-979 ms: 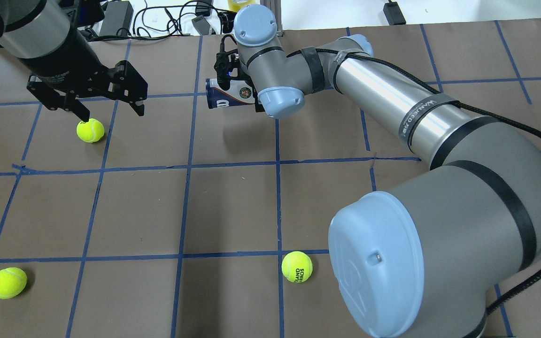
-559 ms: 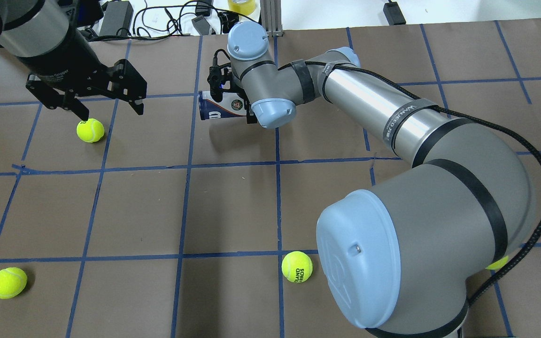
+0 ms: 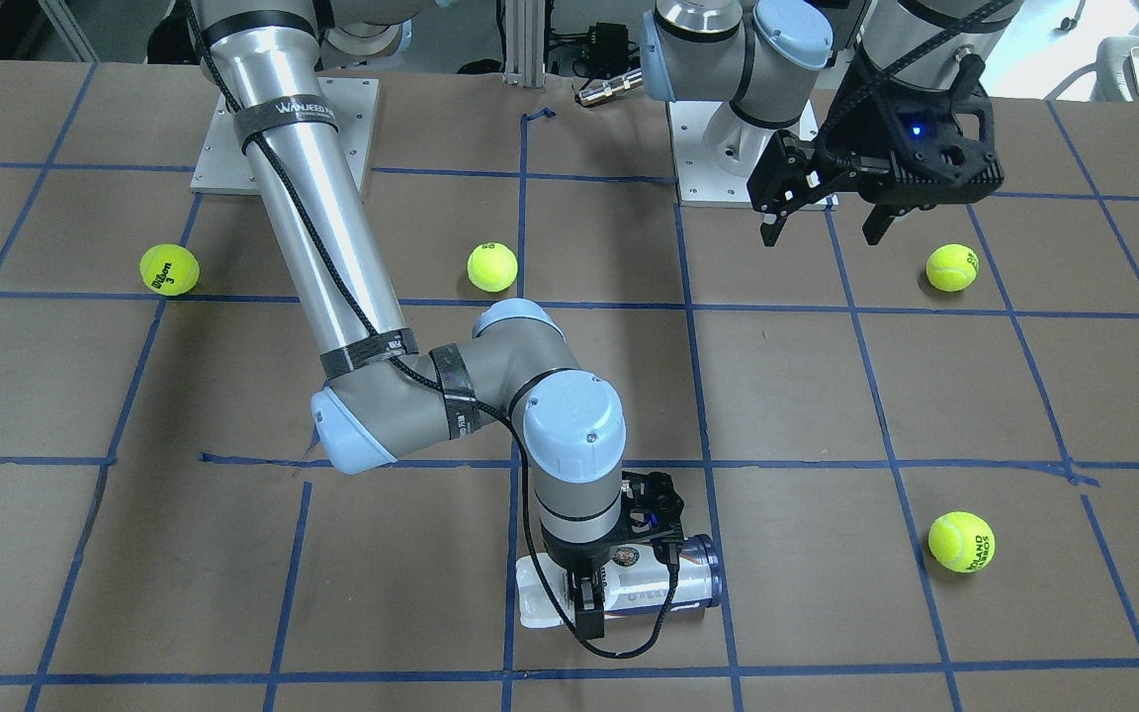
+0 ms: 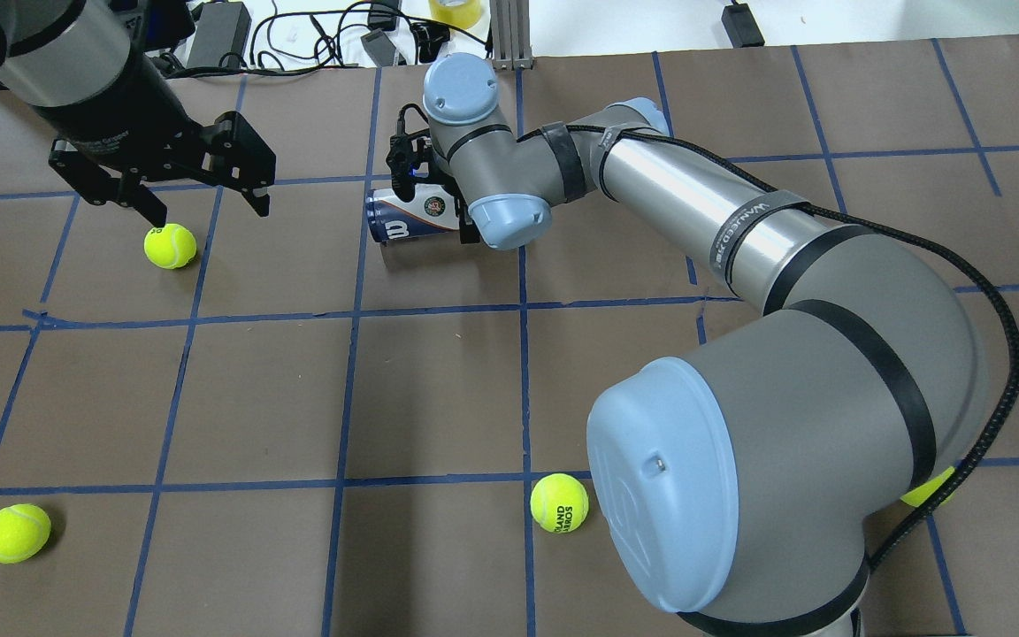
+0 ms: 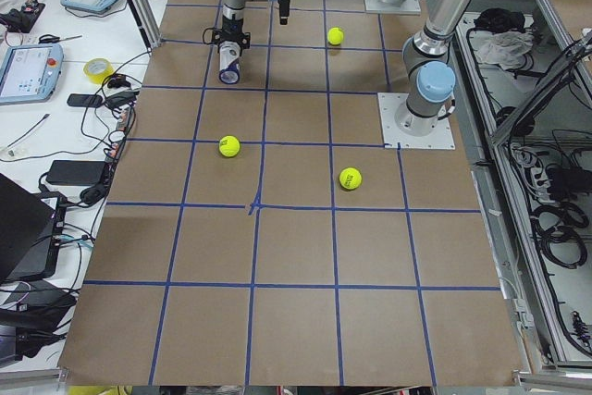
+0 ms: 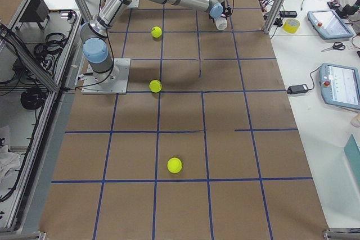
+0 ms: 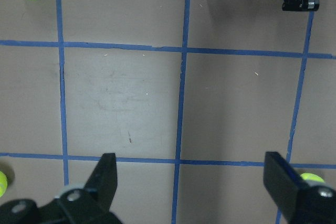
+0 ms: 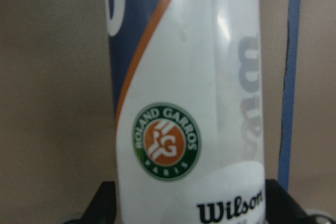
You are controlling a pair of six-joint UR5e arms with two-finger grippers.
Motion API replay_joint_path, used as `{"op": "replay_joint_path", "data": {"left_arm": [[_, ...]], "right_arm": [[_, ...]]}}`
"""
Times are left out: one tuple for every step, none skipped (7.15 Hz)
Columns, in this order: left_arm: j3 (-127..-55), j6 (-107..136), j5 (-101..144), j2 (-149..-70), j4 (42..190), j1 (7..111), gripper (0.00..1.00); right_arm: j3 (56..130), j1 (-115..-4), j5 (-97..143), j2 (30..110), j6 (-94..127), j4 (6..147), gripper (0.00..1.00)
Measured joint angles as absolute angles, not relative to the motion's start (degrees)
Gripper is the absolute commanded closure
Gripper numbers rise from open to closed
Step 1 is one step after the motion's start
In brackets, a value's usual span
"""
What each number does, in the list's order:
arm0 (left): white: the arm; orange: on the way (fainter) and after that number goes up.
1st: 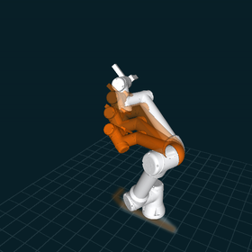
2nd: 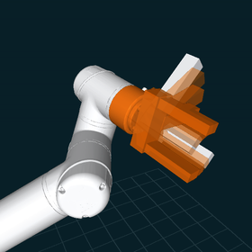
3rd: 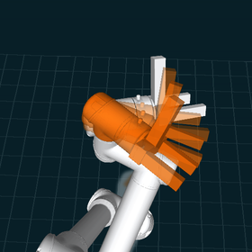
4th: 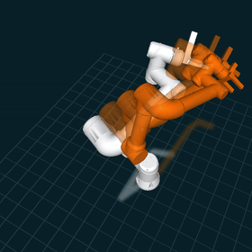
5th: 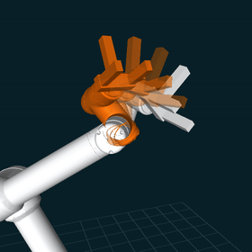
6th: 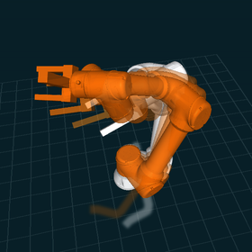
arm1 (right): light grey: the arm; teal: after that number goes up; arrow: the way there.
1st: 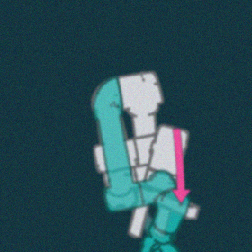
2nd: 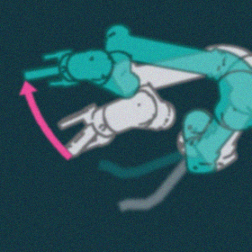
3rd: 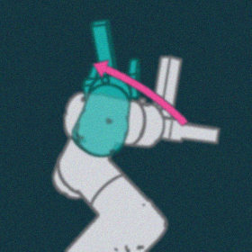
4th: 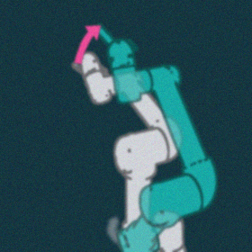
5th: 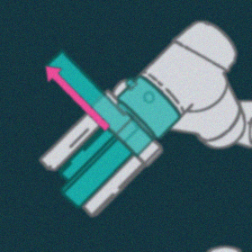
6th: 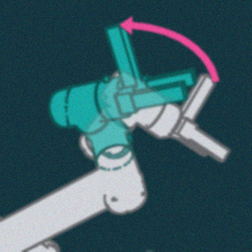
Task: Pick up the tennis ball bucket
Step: 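Lay the tube on its side, open the right gripper and withdraw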
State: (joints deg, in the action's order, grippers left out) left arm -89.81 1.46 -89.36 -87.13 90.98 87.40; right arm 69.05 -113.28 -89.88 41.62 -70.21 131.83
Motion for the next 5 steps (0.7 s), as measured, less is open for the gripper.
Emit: {"op": "replay_joint_path", "data": {"left_arm": [[-89.79,1.48,-89.40,-87.08,91.11,87.02,0.00],[-89.78,1.49,-89.44,-86.92,91.31,86.81,0.00],[-89.70,1.49,-89.42,-86.86,91.44,86.78,0.00],[-89.67,1.49,-89.40,-86.86,91.50,86.56,0.00],[-89.86,1.48,-89.31,-86.94,91.51,86.00,0.00]], "right_arm": [[69.02,-113.19,-89.89,42.69,-70.30,131.59,0.00],[69.14,-112.78,-89.97,45.32,-70.46,129.98,0.00],[69.54,-111.70,-90.09,48.80,-70.45,127.08,0.00],[70.00,-109.81,-90.19,52.19,-70.30,124.32,0.00],[70.39,-107.07,-90.33,55.52,-70.18,121.56,0.00]]}}
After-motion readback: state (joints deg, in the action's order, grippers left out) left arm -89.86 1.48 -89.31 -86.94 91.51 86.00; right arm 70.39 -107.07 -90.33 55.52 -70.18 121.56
